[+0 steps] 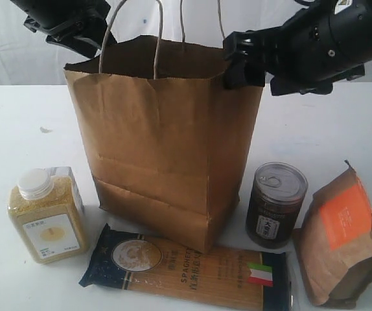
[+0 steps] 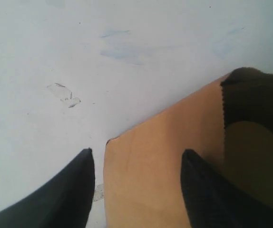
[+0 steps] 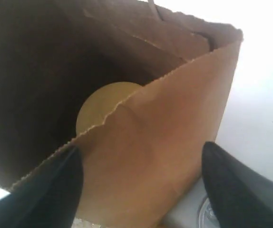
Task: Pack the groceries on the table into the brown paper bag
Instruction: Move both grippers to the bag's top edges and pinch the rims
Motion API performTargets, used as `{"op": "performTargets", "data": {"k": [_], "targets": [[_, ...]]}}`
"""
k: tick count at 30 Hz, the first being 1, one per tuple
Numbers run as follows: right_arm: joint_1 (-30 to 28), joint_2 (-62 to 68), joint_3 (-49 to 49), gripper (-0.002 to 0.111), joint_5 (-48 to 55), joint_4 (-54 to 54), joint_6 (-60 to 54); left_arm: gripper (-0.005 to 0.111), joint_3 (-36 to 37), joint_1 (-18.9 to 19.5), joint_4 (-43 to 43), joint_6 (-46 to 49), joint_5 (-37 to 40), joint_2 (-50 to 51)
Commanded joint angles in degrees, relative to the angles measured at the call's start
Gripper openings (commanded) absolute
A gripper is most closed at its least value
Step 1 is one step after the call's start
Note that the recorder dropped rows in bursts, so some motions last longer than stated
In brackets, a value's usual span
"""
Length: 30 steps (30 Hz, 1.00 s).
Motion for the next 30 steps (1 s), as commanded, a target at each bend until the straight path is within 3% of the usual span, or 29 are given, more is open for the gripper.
{"op": "performTargets", "data": {"k": [1, 15, 22, 30], "targets": [[-0.35, 1.37, -2.89, 0.065, -1.07, -0.5, 0.05, 0.058, -0.48, -0.28, -1.69, 0.41, 1.14, -0.25], [-0.35, 3.4, -7.67, 0.065, 7.32, -3.94, 7.14, 0.058, -0.76, 0.16, -5.4, 2.21, 1.69, -0.65], [-0.35, 6.85, -10.34, 0.065, 8.28, -3.69, 8.9, 0.062, -7.1, 1.43, -5.42, 1.92, 2.69, -4.72], [-0.35, 6.94, -10.34, 0.065, 8.77, -4.06, 8.41, 0.062, -2.86, -1.97, -6.55, 6.41, 2.87, -2.46]]}}
